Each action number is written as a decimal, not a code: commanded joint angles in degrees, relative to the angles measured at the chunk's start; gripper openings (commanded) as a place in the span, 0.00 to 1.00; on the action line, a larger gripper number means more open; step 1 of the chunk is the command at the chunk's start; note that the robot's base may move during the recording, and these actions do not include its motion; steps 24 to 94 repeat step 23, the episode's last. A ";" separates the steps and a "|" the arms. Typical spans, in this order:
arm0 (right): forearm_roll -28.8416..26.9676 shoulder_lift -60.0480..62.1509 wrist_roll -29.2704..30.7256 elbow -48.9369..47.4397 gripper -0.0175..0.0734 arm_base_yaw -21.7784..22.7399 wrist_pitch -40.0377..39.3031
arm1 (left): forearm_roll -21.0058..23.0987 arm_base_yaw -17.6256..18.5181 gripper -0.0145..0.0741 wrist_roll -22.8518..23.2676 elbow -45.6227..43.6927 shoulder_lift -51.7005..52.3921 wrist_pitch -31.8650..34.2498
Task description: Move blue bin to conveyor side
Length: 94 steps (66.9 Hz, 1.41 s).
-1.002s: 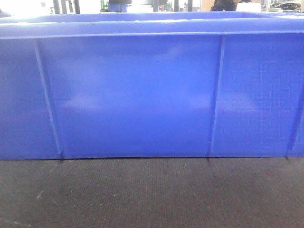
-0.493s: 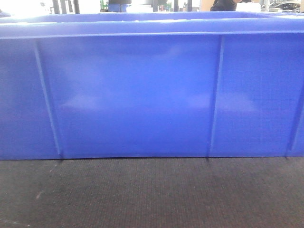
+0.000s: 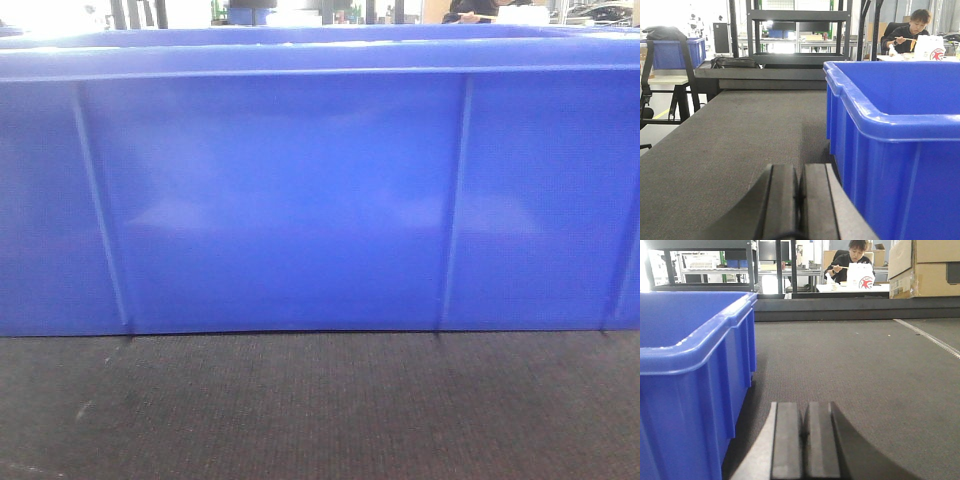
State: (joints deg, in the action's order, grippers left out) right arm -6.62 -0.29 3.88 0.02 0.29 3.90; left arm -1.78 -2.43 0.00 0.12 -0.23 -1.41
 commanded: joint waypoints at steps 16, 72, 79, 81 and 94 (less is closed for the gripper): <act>-0.22 0.29 0.08 -0.02 0.10 -0.25 -1.45 | 0.28 -0.23 0.16 0.00 -0.12 0.23 1.04; -0.22 0.29 0.08 -0.02 0.10 -0.25 -1.45 | 0.28 -0.23 0.16 0.00 -0.12 0.23 1.04; -0.22 0.29 0.08 -0.02 0.10 -0.25 -1.45 | 0.28 -0.23 0.16 0.00 -0.12 0.23 1.04; -0.22 0.29 0.08 -0.02 0.10 -0.25 -1.45 | 0.28 -0.23 0.16 0.00 -0.12 0.23 1.04; -0.22 0.29 0.08 -0.02 0.10 -0.25 -1.45 | 0.28 -0.23 0.16 0.00 -0.12 0.23 1.04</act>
